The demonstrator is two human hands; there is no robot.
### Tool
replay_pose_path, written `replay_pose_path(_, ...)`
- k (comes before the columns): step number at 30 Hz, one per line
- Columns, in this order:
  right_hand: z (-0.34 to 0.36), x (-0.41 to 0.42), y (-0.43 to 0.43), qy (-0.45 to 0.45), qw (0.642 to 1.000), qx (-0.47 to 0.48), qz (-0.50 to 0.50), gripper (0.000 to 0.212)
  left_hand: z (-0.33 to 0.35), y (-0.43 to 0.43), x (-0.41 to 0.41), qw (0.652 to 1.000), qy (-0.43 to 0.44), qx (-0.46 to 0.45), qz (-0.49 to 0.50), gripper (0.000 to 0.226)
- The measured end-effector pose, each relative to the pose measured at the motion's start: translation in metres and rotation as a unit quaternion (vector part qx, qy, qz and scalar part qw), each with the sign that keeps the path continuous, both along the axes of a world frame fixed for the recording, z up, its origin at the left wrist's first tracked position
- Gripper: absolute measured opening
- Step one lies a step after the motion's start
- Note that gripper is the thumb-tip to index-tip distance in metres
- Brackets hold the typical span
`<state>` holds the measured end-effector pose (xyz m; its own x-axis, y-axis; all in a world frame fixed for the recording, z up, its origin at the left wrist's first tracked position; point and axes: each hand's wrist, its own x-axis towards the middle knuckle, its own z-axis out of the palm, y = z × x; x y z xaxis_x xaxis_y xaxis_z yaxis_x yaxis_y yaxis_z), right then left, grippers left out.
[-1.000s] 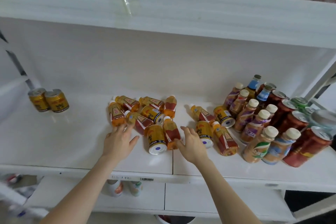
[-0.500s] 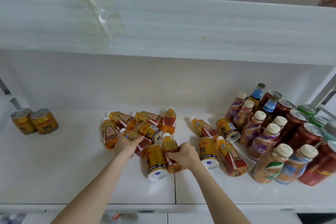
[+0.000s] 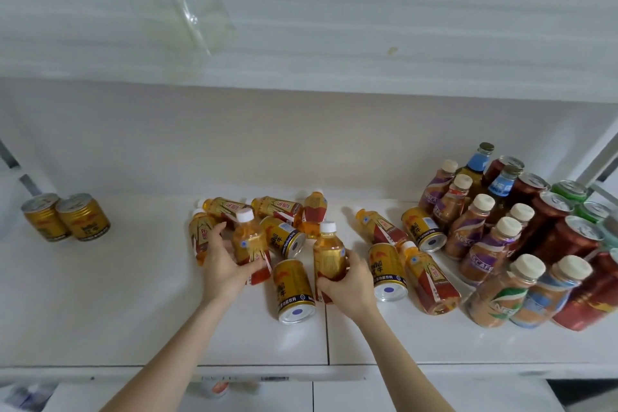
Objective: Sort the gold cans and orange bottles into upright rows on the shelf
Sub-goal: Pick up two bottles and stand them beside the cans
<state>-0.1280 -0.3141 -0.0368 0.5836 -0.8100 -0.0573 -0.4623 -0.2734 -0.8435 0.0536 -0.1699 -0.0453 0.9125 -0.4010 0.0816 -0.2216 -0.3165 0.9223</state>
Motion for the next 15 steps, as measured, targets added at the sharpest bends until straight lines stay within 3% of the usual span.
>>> replay_pose_path(6, -0.009, -0.026, 0.016, -0.107, 0.993, 0.041, -0.004, 0.06, -0.022, 0.021, -0.01, 0.996, -0.059, 0.053, -0.048, 0.081)
replay_pose_path(15, -0.009, -0.035, 0.02, -0.11, 0.993, 0.039, 0.007, 0.061, 0.002, 0.022, -0.018, 0.992, 0.055, 0.008, -0.114, 0.071)
